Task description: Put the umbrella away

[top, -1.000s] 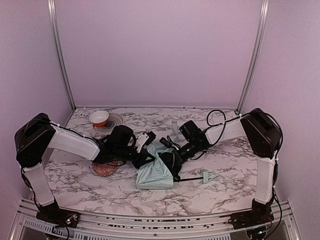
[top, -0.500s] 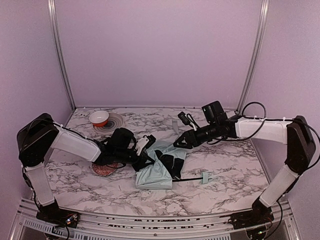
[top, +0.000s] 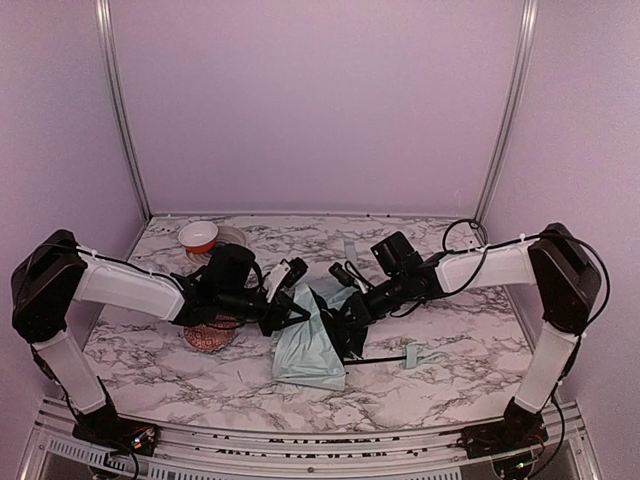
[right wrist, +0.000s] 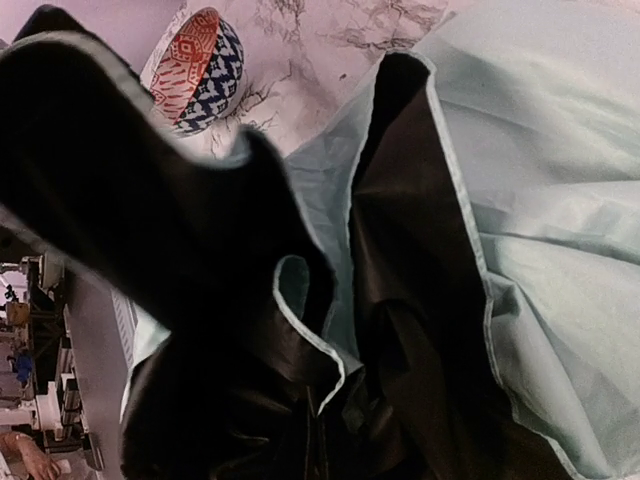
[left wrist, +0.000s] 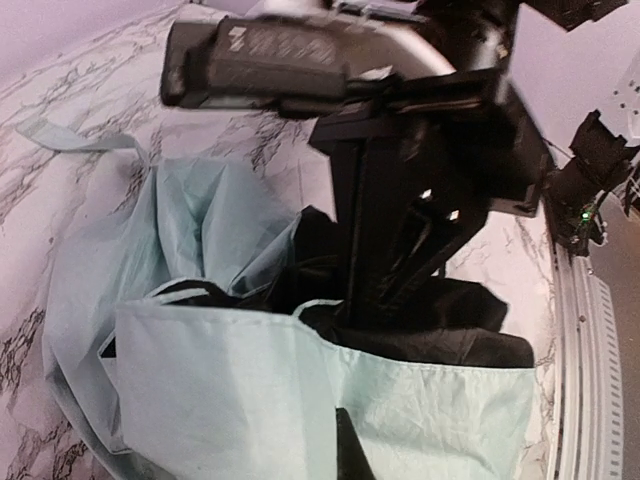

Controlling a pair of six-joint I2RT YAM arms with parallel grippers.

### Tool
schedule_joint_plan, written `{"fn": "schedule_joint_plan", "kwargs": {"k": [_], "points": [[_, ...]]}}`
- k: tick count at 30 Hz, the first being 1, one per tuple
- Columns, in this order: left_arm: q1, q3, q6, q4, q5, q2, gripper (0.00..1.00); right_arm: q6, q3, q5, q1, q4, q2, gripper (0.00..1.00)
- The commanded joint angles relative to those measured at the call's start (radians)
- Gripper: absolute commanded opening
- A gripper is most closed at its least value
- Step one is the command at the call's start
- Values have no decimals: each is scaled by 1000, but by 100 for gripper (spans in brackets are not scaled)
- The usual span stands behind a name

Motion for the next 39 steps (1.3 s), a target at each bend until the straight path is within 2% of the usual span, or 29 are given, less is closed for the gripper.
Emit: {"fn": "schedule_joint_plan", "kwargs": {"k": [1,5,10,14,18,21,23,25,28,32,39], "points": [[-10,-20,40,25,163,-110,0,2,69,-10,-2,39,29,0],[-54,8,60,25,235,-144,0,34,119,-22,1,101,85,0],[-105,108,38,30,287,-105,0,97,160,-63,36,190,180,0],[-95,137,31,67,262,-92,0,156,131,-111,54,286,219,0],[-53,138,10,76,221,-86,0,155,115,-121,54,287,232,0],[-33,103,7,76,221,-104,0,80,167,-116,50,174,226,10],[-32,77,19,76,222,-130,0,6,219,-110,42,67,213,21],[-32,62,16,76,217,-141,0,-47,257,-111,16,-18,189,33],[-32,47,-1,76,217,-145,0,-96,305,-132,-46,-115,149,43],[-32,34,-10,76,215,-150,0,-146,307,-172,-139,-195,119,53],[-32,47,-10,77,208,-145,0,-128,300,-115,-139,-152,216,54]]}}
